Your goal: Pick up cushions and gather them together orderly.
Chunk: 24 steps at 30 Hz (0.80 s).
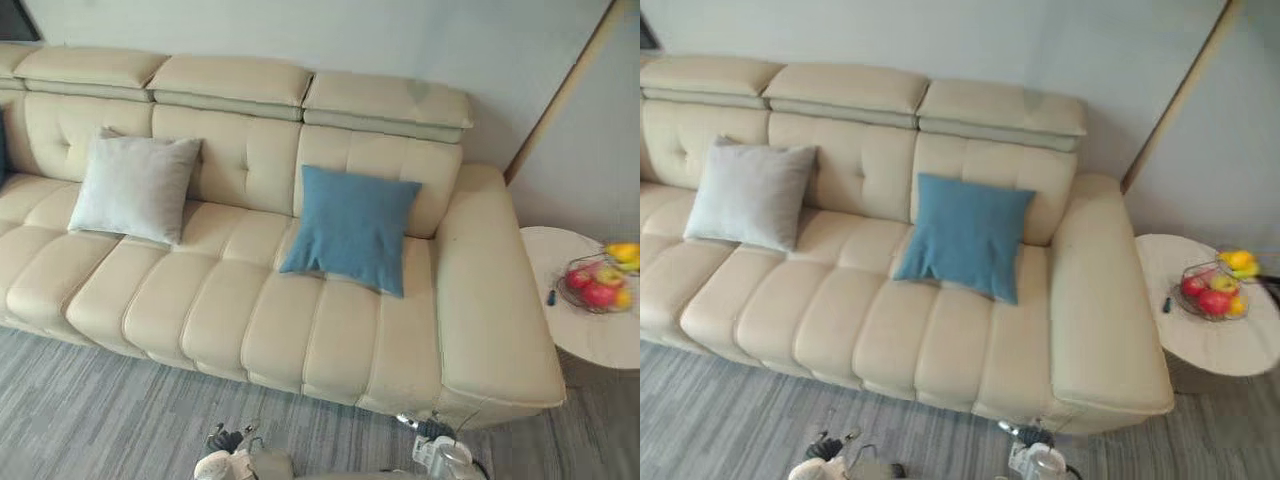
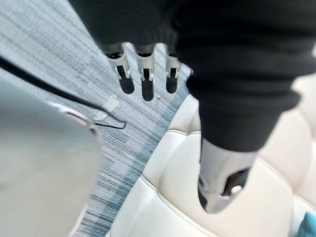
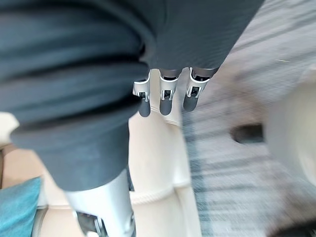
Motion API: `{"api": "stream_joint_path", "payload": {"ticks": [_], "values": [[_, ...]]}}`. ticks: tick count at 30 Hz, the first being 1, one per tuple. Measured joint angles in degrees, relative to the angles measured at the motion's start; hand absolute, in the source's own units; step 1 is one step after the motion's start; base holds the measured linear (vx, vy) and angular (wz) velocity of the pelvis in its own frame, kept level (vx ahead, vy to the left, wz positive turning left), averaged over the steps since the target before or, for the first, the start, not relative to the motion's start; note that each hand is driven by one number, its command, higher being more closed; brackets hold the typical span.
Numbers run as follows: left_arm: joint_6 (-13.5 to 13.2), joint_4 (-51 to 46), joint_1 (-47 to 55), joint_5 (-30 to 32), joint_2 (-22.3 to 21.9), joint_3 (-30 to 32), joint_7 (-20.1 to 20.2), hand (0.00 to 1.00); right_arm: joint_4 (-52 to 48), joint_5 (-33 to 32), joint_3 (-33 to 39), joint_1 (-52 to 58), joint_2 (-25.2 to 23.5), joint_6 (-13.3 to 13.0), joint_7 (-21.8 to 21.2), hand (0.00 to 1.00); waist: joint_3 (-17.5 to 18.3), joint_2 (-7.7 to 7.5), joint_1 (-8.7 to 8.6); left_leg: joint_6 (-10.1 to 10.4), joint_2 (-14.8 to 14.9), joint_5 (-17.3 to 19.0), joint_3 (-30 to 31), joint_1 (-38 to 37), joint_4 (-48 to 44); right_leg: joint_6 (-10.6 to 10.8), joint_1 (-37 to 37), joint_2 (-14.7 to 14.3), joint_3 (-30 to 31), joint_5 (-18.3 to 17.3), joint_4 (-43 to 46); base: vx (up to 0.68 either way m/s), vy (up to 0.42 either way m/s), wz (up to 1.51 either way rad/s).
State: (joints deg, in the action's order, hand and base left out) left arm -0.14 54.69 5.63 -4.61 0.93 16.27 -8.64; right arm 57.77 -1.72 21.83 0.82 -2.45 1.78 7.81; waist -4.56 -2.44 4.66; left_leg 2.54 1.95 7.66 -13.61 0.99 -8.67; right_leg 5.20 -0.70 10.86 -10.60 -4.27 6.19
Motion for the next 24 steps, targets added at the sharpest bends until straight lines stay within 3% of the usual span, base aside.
{"api": "stream_joint_path", "payload": {"ticks": [2, 7, 8, 24], "values": [[0.1, 0.7, 0.3, 0.0, 0.0, -0.2, 0.0, 0.00, 0.7, 1.6, 1.3, 0.9, 0.5, 0.1, 0.0, 0.00, 0.5, 0.86, -1.03, -0.7, -1.3, -1.4, 0.0, -0.9, 2.8, -0.6, -0.6, 0.2, 0.9, 1.5, -1.9, -0.05, 0.120, 0.11], [0.6, 1.8, 0.8, 0.1, -0.1, -0.1, 0.1, 0.00, 1.1, 1.7, 2.8, 1.6, 0.9, 0.0, 0.0, 0.00, 1.6, 1.82, -1.26, -0.6, -2.0, -3.3, -0.2, -4.2, 7.0, -0.1, -2.6, -0.4, 1.9, 2.4, -3.8, -0.01, 0.045, -0.04], [0.5, 2.3, 0.7, 0.0, -1.2, 0.9, 0.1, 0.00, 2.0, 1.7, 5.7, 1.5, 2.5, 0.5, 0.0, 0.00, 1.5, 2.34, -1.29, 0.0, -1.0, -5.8, 1.5, -9.1, 12.3, -0.3, -5.4, -2.9, 1.7, 1.2, -5.5, 0.00, 0.000, 0.00], [0.9, 3.5, -0.3, 0.0, -0.6, 0.5, 1.5, 0.00, 2.0, 0.5, 4.4, 3.4, 2.3, 1.2, -0.5, 0.00, -0.7, 1.83, -2.10, 0.1, -0.7, -5.7, -0.3, -12.3, 13.0, -0.1, -7.6, -2.5, 1.8, 1.1, -5.1, -0.02, -0.004, -0.04]]}}
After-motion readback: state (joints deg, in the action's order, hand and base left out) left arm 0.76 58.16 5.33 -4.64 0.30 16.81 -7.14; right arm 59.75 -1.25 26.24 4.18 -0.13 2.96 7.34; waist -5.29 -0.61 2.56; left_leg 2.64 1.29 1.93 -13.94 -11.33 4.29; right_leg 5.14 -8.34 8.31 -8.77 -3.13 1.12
